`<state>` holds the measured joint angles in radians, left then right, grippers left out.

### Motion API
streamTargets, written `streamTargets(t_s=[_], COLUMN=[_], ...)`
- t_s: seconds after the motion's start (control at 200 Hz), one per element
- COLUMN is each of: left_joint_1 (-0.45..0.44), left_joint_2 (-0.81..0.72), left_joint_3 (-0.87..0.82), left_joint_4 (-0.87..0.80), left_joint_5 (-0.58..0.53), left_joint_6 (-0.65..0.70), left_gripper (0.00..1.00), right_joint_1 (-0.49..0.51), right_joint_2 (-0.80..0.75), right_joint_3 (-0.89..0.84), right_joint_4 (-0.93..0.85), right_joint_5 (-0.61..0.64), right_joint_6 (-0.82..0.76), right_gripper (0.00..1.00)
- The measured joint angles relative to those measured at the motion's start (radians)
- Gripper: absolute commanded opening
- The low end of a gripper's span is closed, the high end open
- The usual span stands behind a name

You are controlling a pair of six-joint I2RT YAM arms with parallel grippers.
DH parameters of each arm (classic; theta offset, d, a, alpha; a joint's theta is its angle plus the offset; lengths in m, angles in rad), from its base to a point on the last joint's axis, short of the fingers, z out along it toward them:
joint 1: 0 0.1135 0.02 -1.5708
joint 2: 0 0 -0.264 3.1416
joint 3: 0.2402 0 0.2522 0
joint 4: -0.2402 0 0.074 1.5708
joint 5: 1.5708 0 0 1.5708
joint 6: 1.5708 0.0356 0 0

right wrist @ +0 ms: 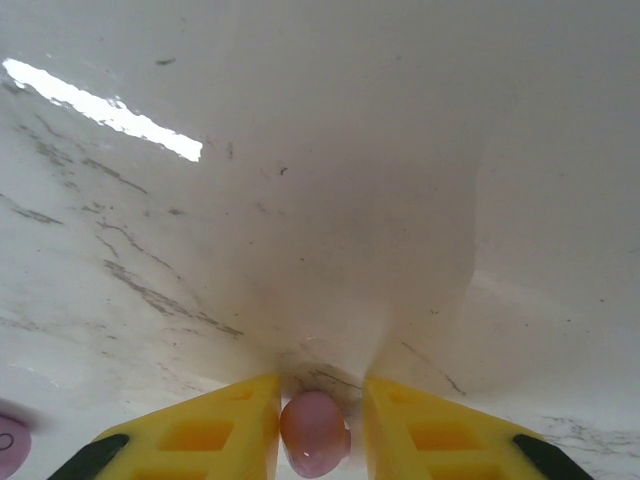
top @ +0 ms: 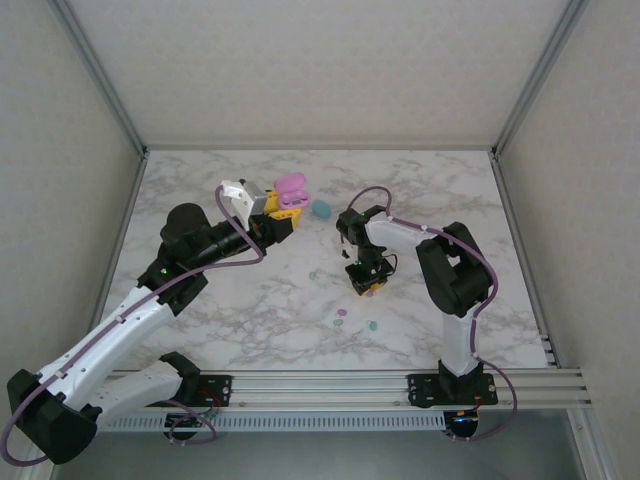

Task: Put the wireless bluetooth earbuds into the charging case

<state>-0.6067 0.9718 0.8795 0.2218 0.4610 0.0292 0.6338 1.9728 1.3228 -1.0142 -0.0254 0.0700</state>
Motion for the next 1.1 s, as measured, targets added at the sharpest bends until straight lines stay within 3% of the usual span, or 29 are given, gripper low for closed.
streamTargets(t_s=[0.461, 0.611, 0.746, 0.896, 1.101], left_joint_1=[0.000, 0.000, 0.010, 0.073, 0.142], left_joint_2=[0.004, 0.006, 0.024, 0.049, 0.057], left_joint_3=[0.000, 0.000, 0.000, -0.011, -0.030], left_joint_4=[-0.003, -0.006, -0.025, -0.024, -0.021], left_joint_5=[-0.009, -0.026, -0.044, -0.041, -0.015], left_joint_6=[0.000, 0.000, 0.004, 0.002, 0.000], left_gripper=[0.28, 0.28, 0.28, 0.27, 0.27], right_joint_1=[0.000, -0.006, -0.064, -0.172, -0.216], right_joint_2=[-0.004, -0.057, -0.200, -0.350, -0.385], right_joint_3=[-0.001, -0.002, -0.008, -0.008, -0.008], right_joint_4=[0.003, 0.022, 0.082, 0.187, 0.320], right_joint_5=[0.006, -0.061, -0.255, -0.575, -0.974], right_joint_6=[0.008, 0.031, 0.075, 0.148, 0.262], right_gripper=[0.21, 0.20, 0.20, 0.20, 0.20])
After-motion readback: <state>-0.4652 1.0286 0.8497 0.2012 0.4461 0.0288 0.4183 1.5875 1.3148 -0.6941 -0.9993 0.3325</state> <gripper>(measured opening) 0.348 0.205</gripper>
